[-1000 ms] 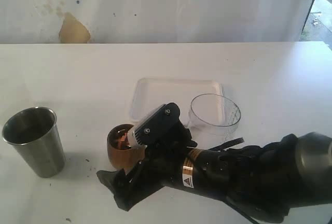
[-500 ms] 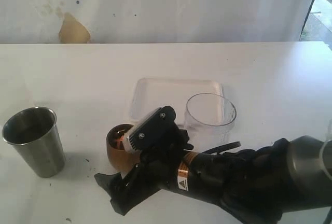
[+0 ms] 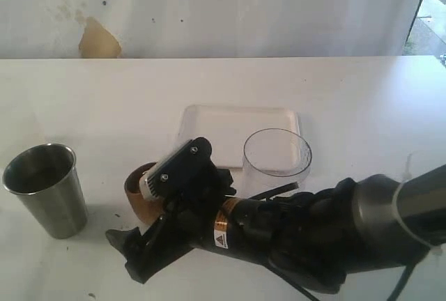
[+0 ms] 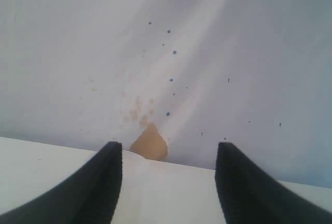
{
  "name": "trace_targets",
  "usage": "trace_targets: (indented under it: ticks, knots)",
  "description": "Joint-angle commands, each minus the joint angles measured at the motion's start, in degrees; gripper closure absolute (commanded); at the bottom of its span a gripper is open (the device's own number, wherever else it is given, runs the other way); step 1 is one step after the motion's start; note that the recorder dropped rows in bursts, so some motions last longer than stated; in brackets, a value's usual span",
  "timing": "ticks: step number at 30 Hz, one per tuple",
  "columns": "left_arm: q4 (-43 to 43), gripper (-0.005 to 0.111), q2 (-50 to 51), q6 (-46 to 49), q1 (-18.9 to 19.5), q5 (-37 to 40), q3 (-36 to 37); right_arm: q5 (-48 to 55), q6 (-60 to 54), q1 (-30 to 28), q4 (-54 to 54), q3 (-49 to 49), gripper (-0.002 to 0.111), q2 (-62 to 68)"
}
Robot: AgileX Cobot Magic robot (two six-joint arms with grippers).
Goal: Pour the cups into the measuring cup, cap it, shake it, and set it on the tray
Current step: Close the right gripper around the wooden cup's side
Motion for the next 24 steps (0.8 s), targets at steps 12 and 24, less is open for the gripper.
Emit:
trace_targets:
  ticks: [12, 24]
  knots:
    - [0.15, 0.055, -0.18, 0.23, -0.15, -0.16, -0.14, 4.34, -4.67, 0.05, -0.09, -1.17, 0.003, 0.87]
    - [0.15, 0.055, -0.18, 0.23, -0.15, -0.16, -0.14, 8.79, -9.16, -0.06, 3.79, -1.17, 0.003, -1.38]
